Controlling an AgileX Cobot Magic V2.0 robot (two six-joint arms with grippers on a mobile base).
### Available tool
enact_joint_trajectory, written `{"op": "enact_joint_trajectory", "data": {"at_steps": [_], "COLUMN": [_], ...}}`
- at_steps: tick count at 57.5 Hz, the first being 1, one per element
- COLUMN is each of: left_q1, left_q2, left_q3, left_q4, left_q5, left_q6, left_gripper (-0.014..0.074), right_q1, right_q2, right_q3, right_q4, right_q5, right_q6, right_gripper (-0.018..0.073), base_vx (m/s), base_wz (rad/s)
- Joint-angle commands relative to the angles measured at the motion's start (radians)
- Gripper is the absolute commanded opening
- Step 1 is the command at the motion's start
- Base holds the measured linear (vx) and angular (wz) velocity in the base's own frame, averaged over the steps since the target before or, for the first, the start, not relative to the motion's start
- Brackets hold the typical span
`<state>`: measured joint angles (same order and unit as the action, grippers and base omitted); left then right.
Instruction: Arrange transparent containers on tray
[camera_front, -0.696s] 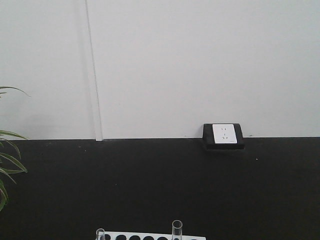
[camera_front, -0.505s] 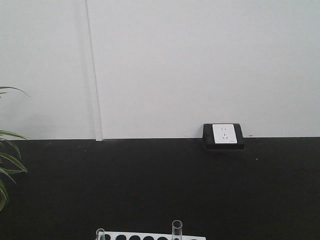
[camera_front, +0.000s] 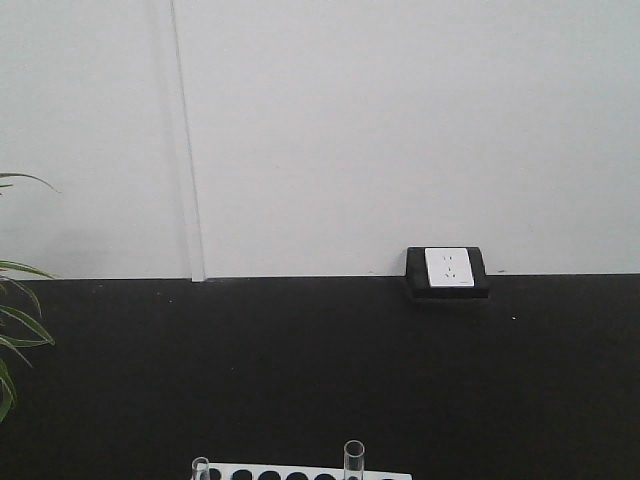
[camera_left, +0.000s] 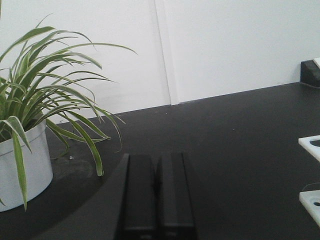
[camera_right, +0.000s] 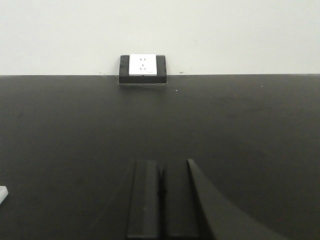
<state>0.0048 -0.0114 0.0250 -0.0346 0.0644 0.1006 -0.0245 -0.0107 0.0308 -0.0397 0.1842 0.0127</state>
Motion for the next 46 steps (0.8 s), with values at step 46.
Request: {"op": "enact_joint_trajectory", "data": {"at_steps": [46], "left_q1": [0.002], "left_q2": [-0.022], "left_q3": [0.031], "left_q4": [-0.031], "left_q5": [-0.162], "left_q6": [-0.003], "left_gripper": [-0.0007], "right_q1": [-0.003], "right_q2": [-0.004], "right_q3": [0.008], "right_q4": [0.04], "right_q5": [-0.235], "right_q6": [0.006], "right_gripper": [-0.0013], "base_vx": [0.0], "base_wz": [0.0]}}
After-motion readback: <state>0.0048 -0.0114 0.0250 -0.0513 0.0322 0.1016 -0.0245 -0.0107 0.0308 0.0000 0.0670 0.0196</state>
